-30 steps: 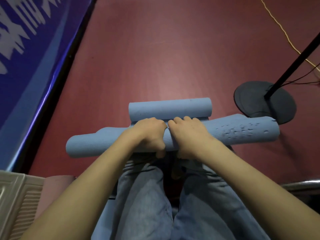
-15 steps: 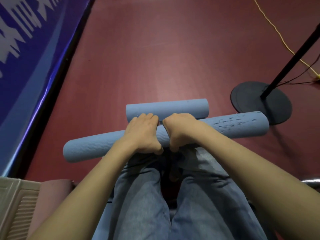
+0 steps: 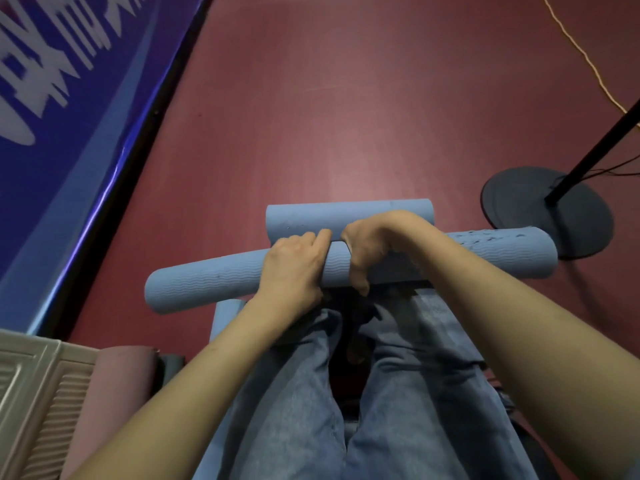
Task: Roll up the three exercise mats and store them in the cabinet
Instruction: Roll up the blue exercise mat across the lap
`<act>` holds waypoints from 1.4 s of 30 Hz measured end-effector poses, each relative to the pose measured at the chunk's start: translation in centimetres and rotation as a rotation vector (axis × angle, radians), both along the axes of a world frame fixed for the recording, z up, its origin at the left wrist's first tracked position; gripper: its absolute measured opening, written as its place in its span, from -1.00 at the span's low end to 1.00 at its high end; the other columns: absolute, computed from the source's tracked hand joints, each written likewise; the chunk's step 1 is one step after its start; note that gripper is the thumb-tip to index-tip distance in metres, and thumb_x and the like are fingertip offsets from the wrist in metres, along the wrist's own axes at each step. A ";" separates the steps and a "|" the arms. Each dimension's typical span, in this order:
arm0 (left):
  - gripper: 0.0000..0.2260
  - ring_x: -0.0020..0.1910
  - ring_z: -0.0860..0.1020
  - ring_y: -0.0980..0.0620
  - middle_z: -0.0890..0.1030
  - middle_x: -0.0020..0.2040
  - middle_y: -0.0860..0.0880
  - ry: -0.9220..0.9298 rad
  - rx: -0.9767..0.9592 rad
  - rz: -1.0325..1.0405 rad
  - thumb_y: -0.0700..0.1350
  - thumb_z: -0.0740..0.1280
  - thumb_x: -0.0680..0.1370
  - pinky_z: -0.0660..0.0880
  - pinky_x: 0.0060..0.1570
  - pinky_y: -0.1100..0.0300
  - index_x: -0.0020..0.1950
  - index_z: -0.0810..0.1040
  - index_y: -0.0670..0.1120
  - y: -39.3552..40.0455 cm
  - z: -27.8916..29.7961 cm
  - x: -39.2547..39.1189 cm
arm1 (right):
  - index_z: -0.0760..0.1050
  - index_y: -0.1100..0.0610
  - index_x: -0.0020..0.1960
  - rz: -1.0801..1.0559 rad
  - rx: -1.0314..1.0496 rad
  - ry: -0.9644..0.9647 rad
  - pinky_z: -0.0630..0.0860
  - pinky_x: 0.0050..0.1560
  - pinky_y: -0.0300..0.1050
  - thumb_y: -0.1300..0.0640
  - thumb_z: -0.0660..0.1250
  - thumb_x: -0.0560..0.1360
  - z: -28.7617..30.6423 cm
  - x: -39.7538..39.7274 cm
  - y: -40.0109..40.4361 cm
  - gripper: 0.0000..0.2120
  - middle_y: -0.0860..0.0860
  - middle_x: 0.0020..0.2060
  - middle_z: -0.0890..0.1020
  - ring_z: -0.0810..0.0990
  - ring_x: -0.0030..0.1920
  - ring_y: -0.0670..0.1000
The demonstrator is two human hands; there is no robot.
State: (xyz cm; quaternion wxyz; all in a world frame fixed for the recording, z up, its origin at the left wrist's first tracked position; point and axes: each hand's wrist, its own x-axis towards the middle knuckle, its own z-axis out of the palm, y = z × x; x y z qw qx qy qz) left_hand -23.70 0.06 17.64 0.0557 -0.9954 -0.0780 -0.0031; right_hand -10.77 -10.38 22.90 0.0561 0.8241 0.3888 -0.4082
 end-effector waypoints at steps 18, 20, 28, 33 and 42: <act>-0.53 -0.14 0.58 -0.03 0.60 -0.17 0.07 0.441 -0.312 -0.026 0.05 0.61 0.15 0.54 -0.21 0.12 -0.03 0.55 0.03 3.7 2.2 6.5 | 0.34 -0.10 0.24 -0.005 0.320 -0.401 0.47 -0.04 -0.02 -0.26 0.56 0.20 -3.4 3.3 -7.2 -0.28 -0.04 0.11 0.48 0.54 0.09 0.08; -0.52 -0.13 0.57 -0.03 0.59 -0.17 0.07 0.426 -0.321 -0.031 0.04 0.61 0.16 0.49 -0.23 0.13 -0.01 0.54 0.04 3.6 2.1 6.5 | 0.37 -0.07 0.23 -0.006 0.357 -0.471 0.43 -0.11 -0.03 -0.23 0.55 0.19 -3.5 2.8 -7.0 -0.30 -0.04 0.08 0.49 0.55 0.07 0.10; -0.49 -0.12 0.55 -0.10 0.63 -0.06 0.00 0.263 -0.132 -0.076 0.09 0.53 0.23 0.45 -0.21 0.07 0.08 0.42 0.04 2.2 2.9 1.8 | 0.27 0.03 0.02 0.030 0.387 -0.704 0.27 -0.16 -0.05 0.05 0.51 0.32 -1.3 -3.3 -7.2 -0.54 0.03 0.05 0.58 0.57 0.07 0.16; -0.61 -0.13 0.61 -0.16 0.60 -0.15 0.02 0.094 -0.118 -0.072 -0.02 0.44 0.23 0.39 -0.31 0.08 -0.03 0.37 0.04 -1.0 3.1 -4.5 | 0.38 0.09 -0.03 -0.035 0.500 -0.751 0.20 -0.24 -0.04 -0.01 0.58 0.13 -2.1 -8.7 -11.3 -0.46 0.08 -0.18 0.54 0.52 -0.16 0.18; -0.51 -0.43 0.52 -0.07 0.50 -0.36 0.06 0.045 -0.075 -0.142 -0.12 0.49 -0.05 0.19 -0.36 0.15 -0.18 0.43 0.03 -5.2 2.7 -10.9 | 0.47 0.16 -0.06 -0.145 0.608 -0.704 0.48 -0.06 0.12 0.24 0.42 0.04 -3.3 -15.7 -15.1 -0.54 0.11 -0.15 0.51 0.49 -0.13 0.24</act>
